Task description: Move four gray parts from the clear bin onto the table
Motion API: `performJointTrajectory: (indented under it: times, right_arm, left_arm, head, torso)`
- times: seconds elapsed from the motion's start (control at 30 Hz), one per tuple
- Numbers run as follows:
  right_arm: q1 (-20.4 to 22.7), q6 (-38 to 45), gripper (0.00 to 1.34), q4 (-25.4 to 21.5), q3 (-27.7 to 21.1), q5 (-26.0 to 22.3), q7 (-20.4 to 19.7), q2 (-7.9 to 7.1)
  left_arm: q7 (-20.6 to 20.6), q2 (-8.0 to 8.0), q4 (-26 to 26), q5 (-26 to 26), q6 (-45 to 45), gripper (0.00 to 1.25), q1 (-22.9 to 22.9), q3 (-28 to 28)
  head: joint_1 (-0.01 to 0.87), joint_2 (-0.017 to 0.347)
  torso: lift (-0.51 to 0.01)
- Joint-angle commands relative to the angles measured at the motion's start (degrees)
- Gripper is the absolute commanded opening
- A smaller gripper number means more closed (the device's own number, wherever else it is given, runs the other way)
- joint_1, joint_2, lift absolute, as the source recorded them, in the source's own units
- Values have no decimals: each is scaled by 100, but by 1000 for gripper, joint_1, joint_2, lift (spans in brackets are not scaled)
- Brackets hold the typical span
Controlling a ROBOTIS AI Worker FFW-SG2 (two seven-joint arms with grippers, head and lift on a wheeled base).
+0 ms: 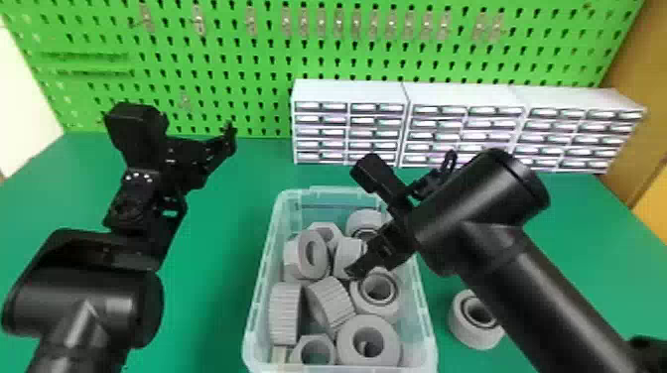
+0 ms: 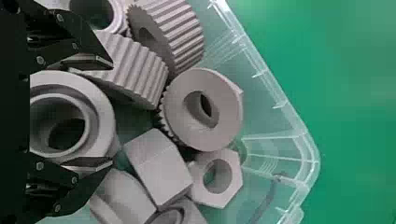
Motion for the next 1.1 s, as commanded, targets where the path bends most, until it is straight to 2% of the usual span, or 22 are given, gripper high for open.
performJointTrajectory:
  times: [0.0, 0.17, 0.37, 0.5, 0.6, 0.83, 1.07]
  right_arm:
    - [-53, -438, 812, 307, -120, 4, -9, 149]
    - [-158, -816, 813, 659, -120, -84, -79, 245]
    - [-246, -1528, 815, 1178, -120, -1350, -861, 289]
    - [-307, -1801, 816, 1424, 3, -1666, -1072, 342]
    - [-369, -2091, 818, 1705, 100, -2097, -1195, 351]
    - [-404, -2434, 818, 1925, 249, -2448, -1415, 368]
    - [-448, -3022, 819, 2399, 399, -2888, -1512, 368]
  left_arm:
    - [0, -6, 8, -8, 0, 1081, 0, -3]
    - [0, -6, 25, -8, 0, 1080, 0, -20]
    - [0, -6, 25, 1, 0, 1080, 0, -29]
    - [0, -6, 34, 1, 0, 1080, 0, -47]
    - [0, -6, 43, -8, 0, 1080, 0, -47]
    - [0, -6, 43, 1, 0, 1080, 0, -55]
    - [0, -6, 52, 1, 0, 1080, -9, -64]
  head:
    - [678, 34]
    - [678, 34]
    - [678, 34]
    - [678, 34]
    - [678, 34]
    - [678, 34]
    - [678, 34]
  torso:
    - [-50]
    - [-50]
    - [-50]
    - [-50]
    - [-50]
    - [-50]
    - [-50]
